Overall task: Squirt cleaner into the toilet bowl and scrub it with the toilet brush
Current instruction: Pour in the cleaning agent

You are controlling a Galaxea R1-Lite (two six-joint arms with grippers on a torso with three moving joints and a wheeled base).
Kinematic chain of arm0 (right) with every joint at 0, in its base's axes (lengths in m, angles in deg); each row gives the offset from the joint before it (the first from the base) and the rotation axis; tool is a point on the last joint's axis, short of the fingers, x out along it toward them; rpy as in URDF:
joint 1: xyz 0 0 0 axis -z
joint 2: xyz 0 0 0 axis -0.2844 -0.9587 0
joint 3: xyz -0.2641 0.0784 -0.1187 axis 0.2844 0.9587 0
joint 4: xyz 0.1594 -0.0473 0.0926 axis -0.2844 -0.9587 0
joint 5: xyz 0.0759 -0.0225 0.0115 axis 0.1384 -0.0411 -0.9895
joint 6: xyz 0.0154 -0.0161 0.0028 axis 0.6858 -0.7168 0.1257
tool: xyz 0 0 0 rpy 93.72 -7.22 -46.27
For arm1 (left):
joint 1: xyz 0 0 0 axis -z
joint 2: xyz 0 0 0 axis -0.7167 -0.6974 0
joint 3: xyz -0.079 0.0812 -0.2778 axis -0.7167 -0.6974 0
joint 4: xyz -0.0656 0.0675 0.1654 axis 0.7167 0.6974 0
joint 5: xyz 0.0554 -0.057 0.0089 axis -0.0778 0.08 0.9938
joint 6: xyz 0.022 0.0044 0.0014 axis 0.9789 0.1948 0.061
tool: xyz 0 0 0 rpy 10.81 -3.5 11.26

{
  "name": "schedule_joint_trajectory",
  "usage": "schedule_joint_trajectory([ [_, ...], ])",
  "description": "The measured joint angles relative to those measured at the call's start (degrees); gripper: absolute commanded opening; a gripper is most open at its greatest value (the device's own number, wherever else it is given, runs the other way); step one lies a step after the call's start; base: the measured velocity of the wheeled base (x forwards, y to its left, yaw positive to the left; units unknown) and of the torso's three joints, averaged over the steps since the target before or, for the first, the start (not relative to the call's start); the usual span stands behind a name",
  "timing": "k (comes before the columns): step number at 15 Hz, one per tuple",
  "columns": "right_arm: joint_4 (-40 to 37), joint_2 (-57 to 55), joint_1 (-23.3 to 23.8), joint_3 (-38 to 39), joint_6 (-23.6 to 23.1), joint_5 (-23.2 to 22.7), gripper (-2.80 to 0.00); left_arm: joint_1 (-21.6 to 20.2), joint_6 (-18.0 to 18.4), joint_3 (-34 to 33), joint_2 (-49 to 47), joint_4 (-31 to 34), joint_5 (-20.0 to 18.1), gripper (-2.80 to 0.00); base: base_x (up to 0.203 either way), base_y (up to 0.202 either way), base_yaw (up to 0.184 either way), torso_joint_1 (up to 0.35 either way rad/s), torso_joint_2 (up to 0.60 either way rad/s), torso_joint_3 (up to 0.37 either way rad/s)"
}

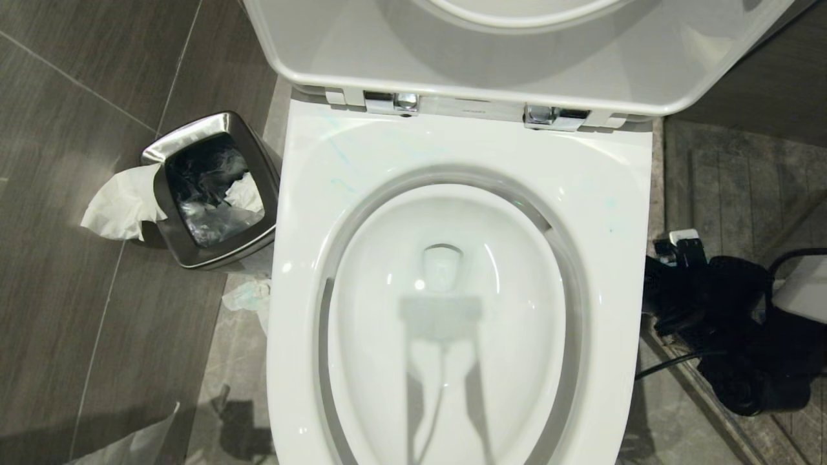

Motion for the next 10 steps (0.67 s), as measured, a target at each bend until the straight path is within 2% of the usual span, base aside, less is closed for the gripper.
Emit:
schedule_joint_trajectory([
  [5,0.0,-4.8,-0.8,-9.1,0.0,-0.2,0.00,0.0,0.0,0.0,0.0,0.0,0.0,-2.80,0.000,0.000,0.000,0.000,0.00,0.000],
  [10,0.0,-7.8,-2.0,-15.0,0.1,-1.1,0.00,0.0,0.0,0.0,0.0,0.0,0.0,-2.80,0.000,0.000,0.000,0.000,0.00,0.000],
])
